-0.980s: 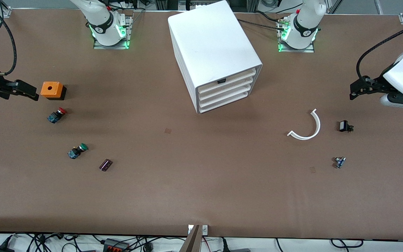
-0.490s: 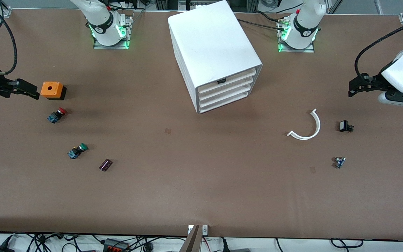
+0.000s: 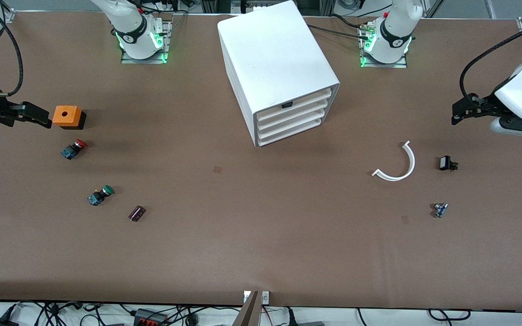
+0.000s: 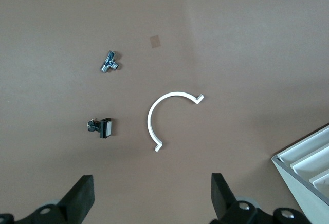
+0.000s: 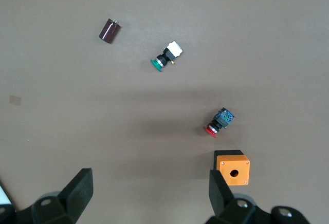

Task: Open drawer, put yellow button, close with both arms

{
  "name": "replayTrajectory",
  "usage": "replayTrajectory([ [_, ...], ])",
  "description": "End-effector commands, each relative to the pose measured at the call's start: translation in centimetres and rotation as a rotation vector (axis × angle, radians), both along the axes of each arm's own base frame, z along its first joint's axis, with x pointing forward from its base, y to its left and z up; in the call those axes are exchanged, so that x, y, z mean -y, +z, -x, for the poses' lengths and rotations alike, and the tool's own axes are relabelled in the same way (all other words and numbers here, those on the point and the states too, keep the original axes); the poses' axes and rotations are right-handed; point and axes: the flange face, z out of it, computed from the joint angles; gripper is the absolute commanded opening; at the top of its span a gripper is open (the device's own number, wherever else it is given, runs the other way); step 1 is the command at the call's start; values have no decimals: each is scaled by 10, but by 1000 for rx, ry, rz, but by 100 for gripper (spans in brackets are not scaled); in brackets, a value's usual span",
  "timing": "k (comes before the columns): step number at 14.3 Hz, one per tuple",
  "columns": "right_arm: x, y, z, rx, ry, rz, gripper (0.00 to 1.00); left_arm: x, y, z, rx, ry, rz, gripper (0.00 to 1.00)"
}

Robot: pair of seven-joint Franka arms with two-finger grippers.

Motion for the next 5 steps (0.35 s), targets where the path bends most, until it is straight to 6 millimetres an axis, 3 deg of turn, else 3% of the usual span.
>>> replayTrajectory([
  [1, -1, 2, 5, 3, 13, 7, 100, 3, 9, 4, 2, -16, 18, 100],
  [5, 0, -1, 4, -2, 11, 6, 100, 4, 9, 4, 2, -18, 17, 100],
])
